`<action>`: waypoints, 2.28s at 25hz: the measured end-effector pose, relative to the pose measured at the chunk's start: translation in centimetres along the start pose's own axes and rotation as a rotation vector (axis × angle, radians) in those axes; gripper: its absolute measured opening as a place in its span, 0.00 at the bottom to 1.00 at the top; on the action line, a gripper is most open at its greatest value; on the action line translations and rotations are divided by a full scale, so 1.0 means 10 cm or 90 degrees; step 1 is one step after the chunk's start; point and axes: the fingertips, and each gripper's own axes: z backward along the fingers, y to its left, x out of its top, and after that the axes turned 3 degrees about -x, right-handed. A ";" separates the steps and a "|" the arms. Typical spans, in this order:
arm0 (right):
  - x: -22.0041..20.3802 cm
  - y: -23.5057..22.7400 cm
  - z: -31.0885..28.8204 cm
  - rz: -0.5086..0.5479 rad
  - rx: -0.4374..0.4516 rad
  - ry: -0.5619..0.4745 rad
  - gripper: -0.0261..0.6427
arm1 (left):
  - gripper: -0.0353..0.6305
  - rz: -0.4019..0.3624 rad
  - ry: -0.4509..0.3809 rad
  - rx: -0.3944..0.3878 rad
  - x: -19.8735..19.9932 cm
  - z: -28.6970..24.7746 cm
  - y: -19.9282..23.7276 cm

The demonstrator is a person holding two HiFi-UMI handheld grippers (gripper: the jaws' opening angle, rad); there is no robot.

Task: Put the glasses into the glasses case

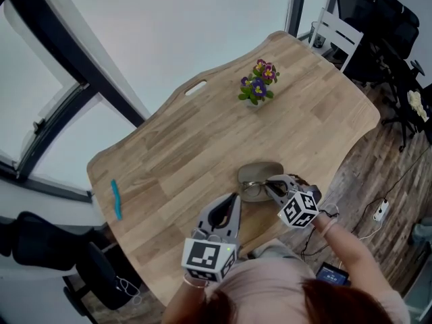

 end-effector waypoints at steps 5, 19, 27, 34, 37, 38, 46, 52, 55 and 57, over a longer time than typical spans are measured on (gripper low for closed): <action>-0.06 0.03 -0.08 0.014 0.013 0.023 0.07 | 0.06 0.007 0.008 0.000 0.00 -0.02 0.08; -0.21 0.16 -0.26 0.058 0.095 0.101 0.07 | 0.06 0.033 0.014 -0.003 -0.09 -0.01 0.18; -0.29 0.21 -0.30 0.073 0.138 0.141 0.07 | 0.06 0.042 0.019 -0.008 -0.13 -0.01 0.21; -0.31 0.30 -0.33 0.126 0.177 0.160 0.07 | 0.06 0.050 0.019 -0.010 -0.18 -0.01 0.24; -0.32 0.33 -0.35 0.130 0.188 0.164 0.07 | 0.06 0.051 0.018 -0.009 -0.18 -0.02 0.25; -0.33 0.34 -0.36 0.130 0.193 0.165 0.07 | 0.06 0.052 0.018 -0.009 -0.18 -0.02 0.25; -0.32 0.32 -0.35 0.131 0.208 0.171 0.10 | 0.06 0.053 0.018 -0.009 -0.17 -0.03 0.24; -0.29 0.25 -0.32 0.125 0.203 0.165 0.14 | 0.06 0.052 0.019 -0.010 -0.16 -0.05 0.22; -0.25 0.22 -0.28 0.114 0.190 0.154 0.14 | 0.06 0.050 0.020 -0.003 -0.16 -0.06 0.24; -0.20 0.19 -0.26 0.102 0.179 0.144 0.14 | 0.06 0.051 0.018 0.003 -0.15 -0.06 0.26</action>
